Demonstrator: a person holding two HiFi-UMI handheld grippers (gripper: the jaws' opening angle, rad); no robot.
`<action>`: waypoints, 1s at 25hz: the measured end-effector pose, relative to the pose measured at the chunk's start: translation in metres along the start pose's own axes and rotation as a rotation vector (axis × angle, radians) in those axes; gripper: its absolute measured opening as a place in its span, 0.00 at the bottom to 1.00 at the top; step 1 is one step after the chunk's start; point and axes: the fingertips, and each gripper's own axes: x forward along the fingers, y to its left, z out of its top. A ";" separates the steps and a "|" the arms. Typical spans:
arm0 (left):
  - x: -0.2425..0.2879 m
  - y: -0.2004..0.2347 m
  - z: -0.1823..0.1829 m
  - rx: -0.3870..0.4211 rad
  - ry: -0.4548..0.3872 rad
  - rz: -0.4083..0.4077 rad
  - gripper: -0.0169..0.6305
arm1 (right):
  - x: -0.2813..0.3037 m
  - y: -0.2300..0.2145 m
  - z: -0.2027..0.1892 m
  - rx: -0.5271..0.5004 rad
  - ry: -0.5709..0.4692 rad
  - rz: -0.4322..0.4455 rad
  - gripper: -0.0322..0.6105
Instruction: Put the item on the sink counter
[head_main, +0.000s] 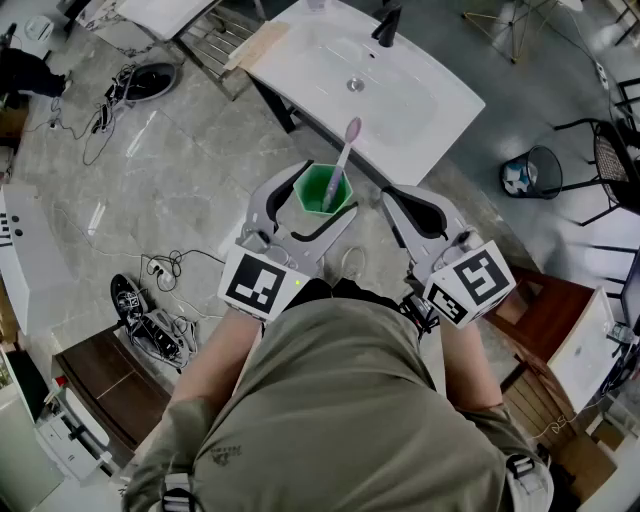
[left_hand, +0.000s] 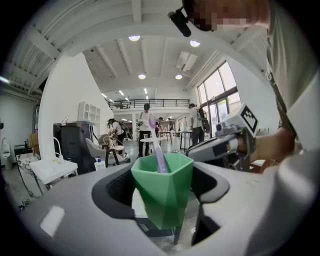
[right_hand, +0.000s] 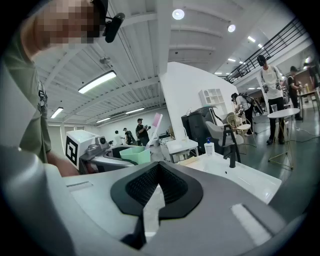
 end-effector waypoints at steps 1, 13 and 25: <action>-0.001 -0.001 0.000 -0.003 0.000 0.001 0.53 | -0.001 0.001 0.000 0.000 0.000 0.000 0.07; -0.003 -0.001 -0.004 -0.005 -0.007 0.002 0.53 | 0.000 -0.003 -0.007 0.027 -0.004 -0.027 0.07; 0.008 -0.005 -0.004 -0.010 0.003 0.019 0.53 | -0.006 -0.016 -0.009 0.040 -0.006 -0.009 0.07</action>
